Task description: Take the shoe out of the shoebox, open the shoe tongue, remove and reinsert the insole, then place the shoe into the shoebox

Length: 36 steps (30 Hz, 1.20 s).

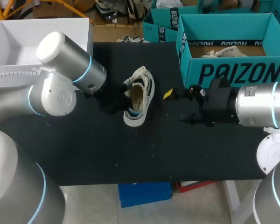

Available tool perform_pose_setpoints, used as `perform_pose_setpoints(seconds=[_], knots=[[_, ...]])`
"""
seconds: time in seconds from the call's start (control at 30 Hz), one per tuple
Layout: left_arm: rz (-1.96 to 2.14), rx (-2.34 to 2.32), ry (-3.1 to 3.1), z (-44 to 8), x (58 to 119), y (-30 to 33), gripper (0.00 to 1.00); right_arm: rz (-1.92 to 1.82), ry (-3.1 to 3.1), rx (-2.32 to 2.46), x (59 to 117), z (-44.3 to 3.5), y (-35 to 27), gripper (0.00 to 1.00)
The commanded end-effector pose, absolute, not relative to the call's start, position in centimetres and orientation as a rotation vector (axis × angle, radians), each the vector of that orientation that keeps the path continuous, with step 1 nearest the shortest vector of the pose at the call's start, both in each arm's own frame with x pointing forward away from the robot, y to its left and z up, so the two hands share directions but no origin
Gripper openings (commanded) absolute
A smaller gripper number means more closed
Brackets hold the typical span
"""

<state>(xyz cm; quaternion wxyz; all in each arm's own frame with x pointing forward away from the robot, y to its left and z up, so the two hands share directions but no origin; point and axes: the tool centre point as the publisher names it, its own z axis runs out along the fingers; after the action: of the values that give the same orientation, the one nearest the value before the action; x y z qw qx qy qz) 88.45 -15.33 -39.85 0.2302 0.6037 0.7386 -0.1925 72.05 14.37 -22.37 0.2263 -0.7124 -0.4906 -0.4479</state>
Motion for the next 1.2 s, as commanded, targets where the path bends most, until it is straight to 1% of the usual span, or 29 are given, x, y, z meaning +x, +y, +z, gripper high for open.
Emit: perform_pose_setpoints(seconds=[0.03,0.13,0.2,0.23,0.27,0.3,0.4,0.43,0.47,0.53,0.73,1.2], knots=[[-0.534,1.704,2.028,-38.5,88.9,-15.3,0.27,-1.233,-1.353,-1.964,72.1,-22.3,14.4,1.00],[-0.544,1.742,2.008,-36.8,88.8,-15.0,0.44,-1.233,-1.353,-1.964,72.1,-22.3,14.4,1.00],[-0.551,1.775,1.991,-36.1,88.9,-14.9,0.66,-1.233,-1.353,-1.964,72.1,-22.3,14.4,1.00],[-0.553,1.788,1.988,-35.8,89.0,-14.8,0.73,-1.233,-1.353,-1.964,72.1,-22.3,14.4,1.00],[-0.546,1.795,1.979,-35.3,88.8,-14.7,0.77,-1.233,-1.353,-1.964,72.1,-22.3,14.4,1.00],[-0.541,1.799,1.975,-34.9,88.7,-14.6,0.77,-1.233,-1.353,-1.964,72.1,-22.3,14.4,1.00],[-0.522,1.820,1.963,-34.0,88.7,-14.6,0.71,-1.233,-1.353,-1.964,72.1,-22.3,14.4,1.00],[-0.521,1.822,1.962,-33.8,88.6,-14.6,0.60,-1.233,-1.353,-1.964,72.1,-22.3,14.4,1.00],[-0.516,1.831,1.962,-33.7,88.6,-14.7,0.45,-1.233,-1.353,-1.964,72.1,-22.3,14.4,1.00],[-0.485,1.872,1.957,-33.6,88.3,-15.1,0.00,-1.233,-1.353,-1.964,72.1,-22.3,14.4,1.00],[-0.354,2.005,1.973,-34.7,87.7,-16.0,0.00,-1.233,-1.353,-1.964,72.1,-22.3,14.4,1.00],[-0.338,2.035,2.044,-37.7,87.3,-15.3,0.00,-1.233,-1.353,-1.964,72.1,-22.3,14.4,1.00]])
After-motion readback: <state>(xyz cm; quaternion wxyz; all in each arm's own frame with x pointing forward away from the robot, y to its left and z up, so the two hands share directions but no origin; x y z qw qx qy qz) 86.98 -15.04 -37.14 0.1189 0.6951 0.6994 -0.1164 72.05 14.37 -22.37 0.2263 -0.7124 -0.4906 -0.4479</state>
